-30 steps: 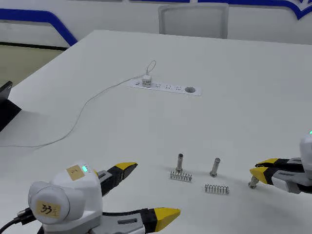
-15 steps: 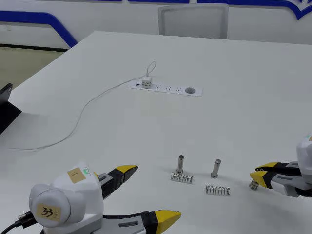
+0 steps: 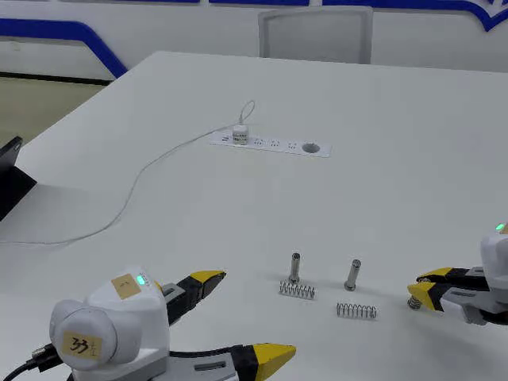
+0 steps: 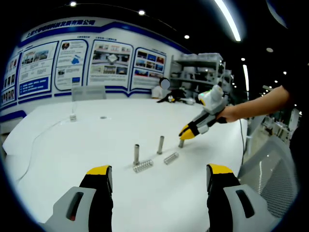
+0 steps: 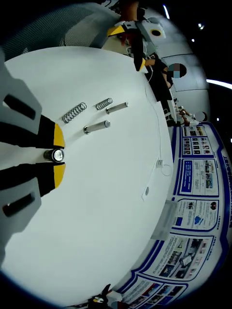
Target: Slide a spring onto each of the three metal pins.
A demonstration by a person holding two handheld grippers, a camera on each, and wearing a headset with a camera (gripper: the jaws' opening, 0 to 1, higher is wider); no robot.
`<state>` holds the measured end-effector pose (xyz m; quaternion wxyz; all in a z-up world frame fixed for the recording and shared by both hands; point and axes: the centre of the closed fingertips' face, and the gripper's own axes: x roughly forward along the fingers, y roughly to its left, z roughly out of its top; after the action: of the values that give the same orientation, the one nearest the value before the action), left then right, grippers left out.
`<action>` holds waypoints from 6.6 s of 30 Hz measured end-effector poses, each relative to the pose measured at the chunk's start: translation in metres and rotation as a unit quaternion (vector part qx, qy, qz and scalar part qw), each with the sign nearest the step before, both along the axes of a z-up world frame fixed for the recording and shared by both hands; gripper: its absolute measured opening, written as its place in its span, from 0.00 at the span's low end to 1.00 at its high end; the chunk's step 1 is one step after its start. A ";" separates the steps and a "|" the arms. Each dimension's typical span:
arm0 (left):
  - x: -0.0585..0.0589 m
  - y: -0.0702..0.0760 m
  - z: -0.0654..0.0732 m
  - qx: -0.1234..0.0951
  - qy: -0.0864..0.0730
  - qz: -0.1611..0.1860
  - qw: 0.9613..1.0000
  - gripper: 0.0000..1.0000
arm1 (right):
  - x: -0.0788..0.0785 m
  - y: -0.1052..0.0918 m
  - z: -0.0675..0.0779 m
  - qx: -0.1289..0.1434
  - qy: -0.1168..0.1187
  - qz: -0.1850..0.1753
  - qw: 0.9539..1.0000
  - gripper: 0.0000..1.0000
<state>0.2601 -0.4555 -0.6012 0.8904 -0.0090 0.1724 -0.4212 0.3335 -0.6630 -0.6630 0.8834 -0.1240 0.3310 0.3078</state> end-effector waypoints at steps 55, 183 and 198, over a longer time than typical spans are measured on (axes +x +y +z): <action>-0.001 -0.001 -0.003 -0.001 0.008 -0.003 1.000 0.82 | -0.030 0.074 -0.034 -0.061 0.015 0.176 0.982 0.21; -0.041 -0.079 -0.001 0.133 -0.079 -0.291 0.944 0.10 | -0.119 0.132 0.079 0.057 -0.010 0.369 0.928 0.11; -0.041 -0.078 0.001 0.117 -0.068 -0.282 0.950 0.10 | -0.118 0.142 0.095 0.107 -0.014 0.357 0.928 0.11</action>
<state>0.2196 -0.5333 -0.6007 0.7397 0.1727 0.1549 -0.6317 0.2159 -0.5207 -0.5678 0.7276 -0.1430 0.2172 0.6348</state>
